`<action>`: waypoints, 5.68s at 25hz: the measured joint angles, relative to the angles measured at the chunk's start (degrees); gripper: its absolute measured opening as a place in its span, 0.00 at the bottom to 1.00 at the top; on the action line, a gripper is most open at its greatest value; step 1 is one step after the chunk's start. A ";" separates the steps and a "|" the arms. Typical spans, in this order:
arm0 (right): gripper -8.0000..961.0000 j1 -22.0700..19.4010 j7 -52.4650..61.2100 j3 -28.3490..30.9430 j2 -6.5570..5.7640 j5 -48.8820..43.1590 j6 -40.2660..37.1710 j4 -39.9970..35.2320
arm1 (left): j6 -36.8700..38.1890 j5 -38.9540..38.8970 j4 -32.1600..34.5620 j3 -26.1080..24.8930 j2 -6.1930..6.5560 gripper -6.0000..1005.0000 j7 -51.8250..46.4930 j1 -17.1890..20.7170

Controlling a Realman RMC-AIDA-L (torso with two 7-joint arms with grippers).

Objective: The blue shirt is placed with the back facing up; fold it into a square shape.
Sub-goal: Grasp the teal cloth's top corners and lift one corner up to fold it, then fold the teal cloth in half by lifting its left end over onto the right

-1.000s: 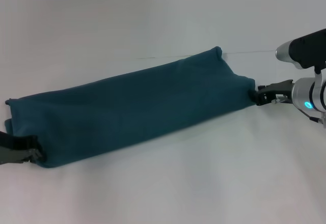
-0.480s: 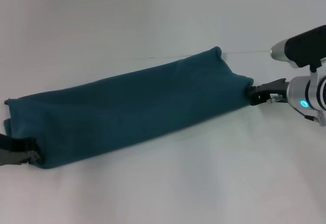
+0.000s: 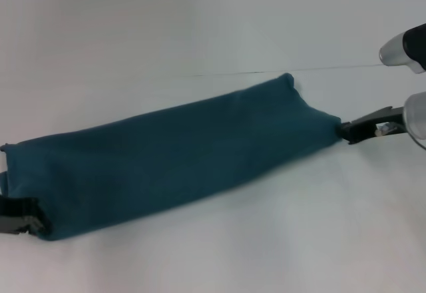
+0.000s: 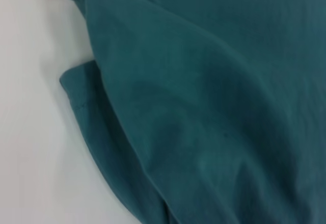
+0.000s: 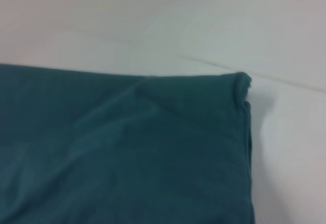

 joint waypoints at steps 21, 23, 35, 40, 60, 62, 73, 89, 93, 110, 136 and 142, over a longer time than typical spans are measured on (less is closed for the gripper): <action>0.05 -1.34 2.53 0.35 -1.59 -8.20 -39.10 -9.51 | 12.20 3.78 3.46 -0.24 1.62 0.11 5.96 0.50; 0.05 -1.62 2.53 0.35 -1.36 -8.49 -38.99 -9.85 | 12.30 3.79 3.46 -0.26 1.63 0.11 6.17 0.49; 0.10 0.25 -1.52 11.87 -4.96 -6.76 -44.00 -9.92 | 12.93 2.55 3.45 -3.87 1.55 0.11 7.62 0.58; 0.33 0.01 -4.63 17.48 -7.90 3.06 -47.70 -9.98 | 14.48 -0.13 3.62 -5.66 1.78 0.11 8.73 0.53; 0.32 -2.87 -46.68 13.35 0.93 34.53 -27.64 17.96 | 21.38 -14.39 6.12 -14.79 5.33 0.11 10.42 -1.74; 0.28 -2.55 -52.01 12.50 1.09 35.47 -24.75 22.01 | 22.16 -15.51 5.96 -16.07 5.94 0.11 9.74 -2.63; 0.01 0.89 -74.74 7.96 1.53 47.71 -13.89 40.69 | 23.93 -20.28 4.20 -17.84 7.56 0.11 5.98 -6.11; 0.01 18.22 -84.44 7.88 2.22 46.50 0.88 58.45 | 26.26 -23.71 2.75 -17.25 8.20 0.11 6.17 -7.55; 0.01 20.28 -84.45 8.24 2.28 44.35 2.61 60.78 | 26.07 -23.74 2.68 -17.27 8.21 0.11 5.96 -7.62; 0.01 -0.33 -61.81 22.39 0.61 49.98 -8.94 34.77 | 25.25 -23.36 1.47 -11.87 8.60 0.10 5.37 -10.95; 0.01 -13.93 -53.86 30.77 -1.57 59.74 -9.26 23.67 | -5.69 -24.83 -10.76 26.34 -8.49 0.10 -1.12 -26.79; 0.01 -13.87 -54.10 30.82 -1.59 59.82 -7.09 23.67 | -9.26 -32.41 -16.22 32.66 -8.74 0.14 -1.40 -28.30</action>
